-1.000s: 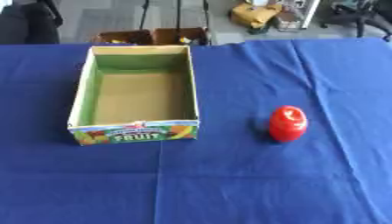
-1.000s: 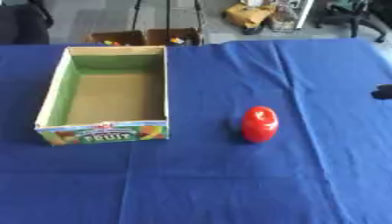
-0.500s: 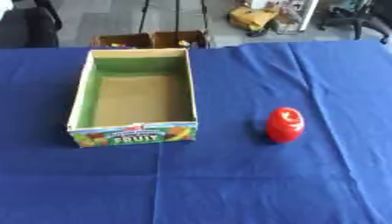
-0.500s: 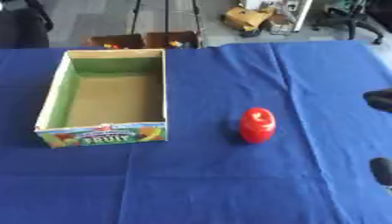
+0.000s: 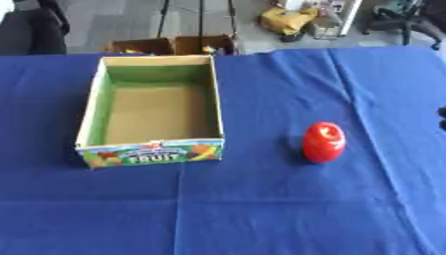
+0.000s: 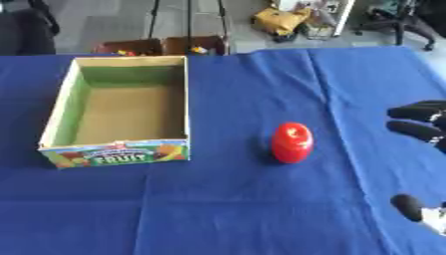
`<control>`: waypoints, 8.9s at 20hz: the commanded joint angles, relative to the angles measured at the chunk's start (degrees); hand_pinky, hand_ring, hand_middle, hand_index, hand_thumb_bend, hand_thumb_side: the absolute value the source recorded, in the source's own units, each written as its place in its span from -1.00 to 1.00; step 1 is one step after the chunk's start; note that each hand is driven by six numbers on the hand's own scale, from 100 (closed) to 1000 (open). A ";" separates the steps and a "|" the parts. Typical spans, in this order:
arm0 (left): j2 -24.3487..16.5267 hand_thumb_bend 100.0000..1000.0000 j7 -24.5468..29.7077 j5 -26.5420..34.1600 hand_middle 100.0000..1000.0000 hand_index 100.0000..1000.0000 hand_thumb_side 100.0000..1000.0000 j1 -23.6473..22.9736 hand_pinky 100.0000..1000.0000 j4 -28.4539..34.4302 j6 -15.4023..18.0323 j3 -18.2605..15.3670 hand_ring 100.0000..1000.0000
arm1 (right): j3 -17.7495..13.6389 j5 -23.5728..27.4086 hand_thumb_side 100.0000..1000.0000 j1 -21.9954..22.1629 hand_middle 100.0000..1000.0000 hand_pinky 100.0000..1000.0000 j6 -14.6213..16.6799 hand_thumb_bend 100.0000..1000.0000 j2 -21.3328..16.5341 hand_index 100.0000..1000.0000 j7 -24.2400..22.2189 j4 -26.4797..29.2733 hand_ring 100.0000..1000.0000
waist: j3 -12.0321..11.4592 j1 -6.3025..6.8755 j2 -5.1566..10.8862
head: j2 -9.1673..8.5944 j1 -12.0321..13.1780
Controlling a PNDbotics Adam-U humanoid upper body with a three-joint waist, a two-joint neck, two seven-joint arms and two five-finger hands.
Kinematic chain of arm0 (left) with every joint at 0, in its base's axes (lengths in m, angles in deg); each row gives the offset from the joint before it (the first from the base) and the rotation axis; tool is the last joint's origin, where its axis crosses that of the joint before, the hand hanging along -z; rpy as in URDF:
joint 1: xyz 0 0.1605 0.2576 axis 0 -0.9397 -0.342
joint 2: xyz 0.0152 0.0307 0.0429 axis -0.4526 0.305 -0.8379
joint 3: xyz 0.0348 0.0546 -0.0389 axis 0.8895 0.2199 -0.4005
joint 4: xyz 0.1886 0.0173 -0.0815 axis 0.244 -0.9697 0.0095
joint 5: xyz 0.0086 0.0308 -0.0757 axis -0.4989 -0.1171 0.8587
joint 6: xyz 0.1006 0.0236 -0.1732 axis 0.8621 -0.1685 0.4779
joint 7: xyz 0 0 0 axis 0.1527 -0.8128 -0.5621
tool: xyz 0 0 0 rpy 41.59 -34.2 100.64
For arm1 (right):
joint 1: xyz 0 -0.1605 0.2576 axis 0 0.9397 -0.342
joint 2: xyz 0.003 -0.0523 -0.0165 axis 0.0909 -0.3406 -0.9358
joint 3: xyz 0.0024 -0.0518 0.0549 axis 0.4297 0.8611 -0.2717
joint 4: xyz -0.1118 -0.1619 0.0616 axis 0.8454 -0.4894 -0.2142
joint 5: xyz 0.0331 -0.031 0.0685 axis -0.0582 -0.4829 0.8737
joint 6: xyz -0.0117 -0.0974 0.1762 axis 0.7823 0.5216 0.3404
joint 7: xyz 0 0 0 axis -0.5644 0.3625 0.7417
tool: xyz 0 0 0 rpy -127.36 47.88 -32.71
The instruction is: Pick up objects on the table and place them in the box.
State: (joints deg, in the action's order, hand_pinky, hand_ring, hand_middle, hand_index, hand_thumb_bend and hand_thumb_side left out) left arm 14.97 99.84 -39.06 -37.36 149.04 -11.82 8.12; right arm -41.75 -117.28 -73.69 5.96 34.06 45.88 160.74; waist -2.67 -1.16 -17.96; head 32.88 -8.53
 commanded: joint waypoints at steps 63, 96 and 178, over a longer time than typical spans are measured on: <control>0.77 -1.00 4.16 1.80 0.46 0.83 0.81 1.48 0.25 1.12 -1.70 2.24 0.24 | 14.54 16.67 1.00 -36.26 0.47 0.24 -2.81 0.14 -3.43 0.88 -29.19 -29.88 0.39 | -8.05 -1.43 -1.01 | -2.27 -10.37; 0.91 -1.00 4.39 1.38 0.46 0.84 0.81 0.50 0.25 1.12 -1.94 1.95 0.24 | 18.95 1.47 0.87 -40.19 0.57 0.28 -7.57 0.15 8.54 0.88 -36.26 -32.59 0.46 | -5.76 -0.26 -0.53 | -1.95 -9.68; 0.96 -1.00 5.04 1.95 0.47 0.81 0.81 0.25 0.29 1.12 -2.34 2.75 0.27 | 17.92 12.55 -0.44 -43.39 0.02 -0.70 -18.40 -1.00 4.31 0.18 -37.09 -16.93 -0.21 | -5.94 -0.22 -0.50 | -3.75 -13.54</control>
State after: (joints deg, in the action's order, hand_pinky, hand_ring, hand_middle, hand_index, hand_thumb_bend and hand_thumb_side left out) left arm 16.56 104.75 -37.46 -37.68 149.05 -14.05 10.70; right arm -23.23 -106.03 -116.08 -12.32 40.99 8.23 142.16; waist -8.69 -1.45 -19.75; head 29.66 -21.71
